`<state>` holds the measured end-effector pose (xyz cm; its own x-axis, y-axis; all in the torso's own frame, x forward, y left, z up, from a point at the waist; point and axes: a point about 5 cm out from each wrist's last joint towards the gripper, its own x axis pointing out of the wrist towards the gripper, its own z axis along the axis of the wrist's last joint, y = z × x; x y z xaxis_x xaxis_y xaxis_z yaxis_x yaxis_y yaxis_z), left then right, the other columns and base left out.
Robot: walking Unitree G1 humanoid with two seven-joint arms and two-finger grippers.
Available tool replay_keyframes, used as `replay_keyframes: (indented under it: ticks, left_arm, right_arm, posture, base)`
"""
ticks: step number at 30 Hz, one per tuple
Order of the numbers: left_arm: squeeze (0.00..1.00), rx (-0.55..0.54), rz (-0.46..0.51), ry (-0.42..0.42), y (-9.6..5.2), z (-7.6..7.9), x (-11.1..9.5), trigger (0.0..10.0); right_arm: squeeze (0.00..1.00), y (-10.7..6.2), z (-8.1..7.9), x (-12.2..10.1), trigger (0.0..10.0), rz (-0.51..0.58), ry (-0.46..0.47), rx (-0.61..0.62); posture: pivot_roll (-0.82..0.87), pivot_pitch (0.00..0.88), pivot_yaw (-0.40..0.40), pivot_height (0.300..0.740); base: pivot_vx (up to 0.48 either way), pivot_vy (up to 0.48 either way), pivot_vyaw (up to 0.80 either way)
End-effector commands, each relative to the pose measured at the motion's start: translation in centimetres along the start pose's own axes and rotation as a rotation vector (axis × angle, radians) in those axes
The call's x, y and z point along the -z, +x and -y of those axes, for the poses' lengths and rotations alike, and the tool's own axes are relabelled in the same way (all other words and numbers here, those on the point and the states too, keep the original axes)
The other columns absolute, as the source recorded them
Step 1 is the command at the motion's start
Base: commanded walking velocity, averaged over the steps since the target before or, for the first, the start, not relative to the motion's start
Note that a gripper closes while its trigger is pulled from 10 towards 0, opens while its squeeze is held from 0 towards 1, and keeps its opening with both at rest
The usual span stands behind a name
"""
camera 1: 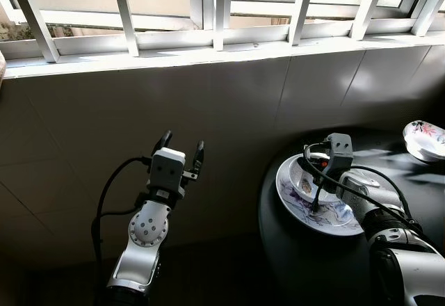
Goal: Kitchen organization
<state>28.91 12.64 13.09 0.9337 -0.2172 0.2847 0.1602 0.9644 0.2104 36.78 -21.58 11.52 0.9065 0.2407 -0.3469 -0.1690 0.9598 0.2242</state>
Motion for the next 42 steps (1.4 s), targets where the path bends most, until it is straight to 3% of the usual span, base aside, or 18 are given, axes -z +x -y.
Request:
replay_keyframes:
  ticks: [1, 3, 4, 8, 14, 19, 22, 28, 36, 42]
  left_arm:
    - [0.00, 0.010, -0.009, 0.004, -0.1, 0.1, 0.2, 10.0]
    - [0.00, 0.010, -0.009, 0.004, -0.1, 0.1, 0.2, 10.0]
    - [0.00, 0.010, -0.009, 0.004, -0.1, 0.1, 0.2, 10.0]
    - [0.00, 0.010, -0.011, 0.004, -0.1, 0.1, 0.2, 10.0]
    - [0.00, 0.014, -0.011, 0.003, -0.1, 0.1, 0.2, 10.0]
    - [0.00, 0.008, -0.005, -0.007, -0.1, 0.0, 0.2, 10.0]
    - [0.00, -0.007, -0.005, -0.054, 0.0, 0.0, 0.1, 10.0]
    - [0.00, -0.001, -0.034, -0.049, 0.0, -0.1, 0.4, 10.0]
    - [0.00, 0.011, -0.023, -0.046, 0.1, -0.1, 0.2, 10.0]
    - [0.00, 0.011, -0.024, -0.044, 0.0, -0.1, 0.2, 10.0]
  right_arm:
    - [0.00, -0.1, -0.3, -0.7, 0.0, 0.061, -0.004, 0.001]
    - [0.00, -0.1, -0.4, -0.9, 0.0, 0.079, -0.014, 0.007]
    - [0.00, -0.2, -0.8, -1.9, 0.0, 0.143, -0.068, 0.013]
    - [0.00, -0.7, -1.5, -3.4, 0.0, 0.241, -0.140, 0.020]
    - [0.00, -2.2, -3.4, -6.0, 0.0, 0.443, -0.347, 0.063]
    - [0.00, -3.5, -4.8, -7.3, 0.0, 0.596, -0.358, 0.055]
    - [0.00, -3.9, -5.7, -6.7, 0.0, 0.622, -0.309, 0.025]
    - [0.00, -4.1, -7.4, -4.9, 0.0, 0.607, -0.323, -0.033]
    - [0.00, -4.7, -10.0, -3.4, 0.0, 0.616, -0.364, -0.116]
    - [0.00, -4.9, -10.7, -3.2, 0.0, 0.616, -0.358, -0.142]
  posture:
    - [0.07, 0.000, -0.032, 0.740]
    - [0.07, 0.000, -0.032, 0.740]
    - [0.07, 0.000, -0.031, 0.740]
    - [0.06, 0.000, -0.028, 0.740]
    - [0.06, 0.000, -0.022, 0.740]
    - [0.06, 0.000, -0.022, 0.740]
    - [0.06, 0.000, -0.020, 0.740]
    - [0.06, 0.000, -0.018, 0.740]
    - [0.06, 0.000, -0.015, 0.740]
    - [0.06, 0.000, -0.017, 0.740]
  base:
    - [0.000, 0.000, 0.00]
    - [0.000, 0.000, 0.00]
    - [0.000, 0.000, 0.00]
    - [0.000, 0.000, 0.00]
    - [0.000, 0.000, 0.00]
    - [0.000, 0.000, 0.00]
    - [0.000, 0.000, 0.00]
    - [0.000, 0.159, 0.00]
    - [0.000, 0.478, 0.80]
    - [0.000, 0.476, 0.80]
